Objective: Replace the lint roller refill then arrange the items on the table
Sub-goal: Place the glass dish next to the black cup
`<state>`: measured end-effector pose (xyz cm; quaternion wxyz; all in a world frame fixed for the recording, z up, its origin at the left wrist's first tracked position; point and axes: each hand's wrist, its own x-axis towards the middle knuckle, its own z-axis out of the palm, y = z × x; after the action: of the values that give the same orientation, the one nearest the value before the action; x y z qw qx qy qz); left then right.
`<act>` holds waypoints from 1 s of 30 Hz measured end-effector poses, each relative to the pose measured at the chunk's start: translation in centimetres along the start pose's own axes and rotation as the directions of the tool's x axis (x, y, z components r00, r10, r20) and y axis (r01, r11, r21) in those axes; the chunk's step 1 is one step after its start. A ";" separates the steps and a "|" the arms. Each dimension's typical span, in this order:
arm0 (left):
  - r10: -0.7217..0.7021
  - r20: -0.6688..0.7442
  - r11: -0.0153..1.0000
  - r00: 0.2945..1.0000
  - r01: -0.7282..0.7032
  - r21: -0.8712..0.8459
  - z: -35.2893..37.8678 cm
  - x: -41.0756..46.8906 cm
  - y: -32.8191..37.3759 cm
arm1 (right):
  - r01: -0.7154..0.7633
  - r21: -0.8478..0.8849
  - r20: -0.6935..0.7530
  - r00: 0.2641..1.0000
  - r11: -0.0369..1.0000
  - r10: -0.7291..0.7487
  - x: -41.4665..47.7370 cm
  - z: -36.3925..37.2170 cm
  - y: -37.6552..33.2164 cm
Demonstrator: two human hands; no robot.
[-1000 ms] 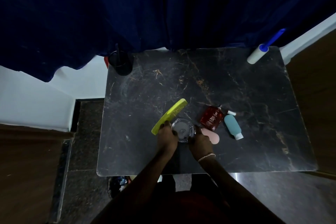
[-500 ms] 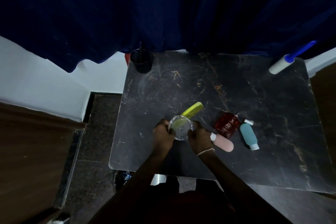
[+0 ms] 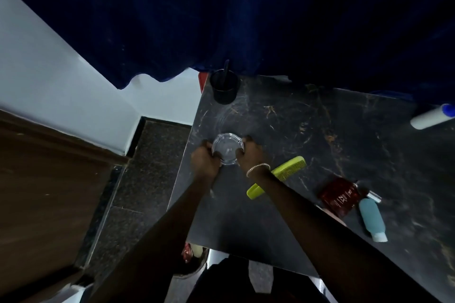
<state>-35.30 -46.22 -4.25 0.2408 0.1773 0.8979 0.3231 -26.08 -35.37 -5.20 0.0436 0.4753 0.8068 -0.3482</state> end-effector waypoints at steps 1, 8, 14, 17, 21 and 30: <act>-0.013 0.003 1.000 1.000 0.013 0.000 -0.2 1.1 -0.1 | 0.003 0.021 0.007 1.000 1.000 -0.003 1.0 0.2 -0.8; -0.102 -0.032 0.994 0.994 0.102 -0.029 -0.9 7.0 -0.5 | 0.011 0.057 0.040 0.999 0.998 -0.013 6.6 1.2 -4.2; -0.113 -0.049 0.992 0.992 0.110 -0.054 -0.9 10.2 -0.2 | 0.014 0.091 0.023 1.000 0.996 -0.017 9.2 1.1 -5.4; -0.109 -0.047 0.993 0.993 0.107 -0.046 -0.8 10.8 -0.1 | 0.008 0.120 0.022 1.000 0.993 -0.011 9.5 1.0 -5.6; -0.097 -0.049 0.995 0.994 0.095 -0.025 -0.6 11.0 -0.4 | 0.014 0.110 0.030 0.999 0.994 -0.017 9.4 0.8 -5.6; -0.161 0.032 0.982 0.986 0.163 -0.090 -0.9 11.4 -0.5 | -0.049 0.175 0.109 0.994 0.983 0.030 9.5 0.6 -5.7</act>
<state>-45.24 -41.61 -7.64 0.2852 0.0962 0.8904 0.3415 -35.95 -30.47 -6.47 0.0506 0.4741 0.7595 -0.4425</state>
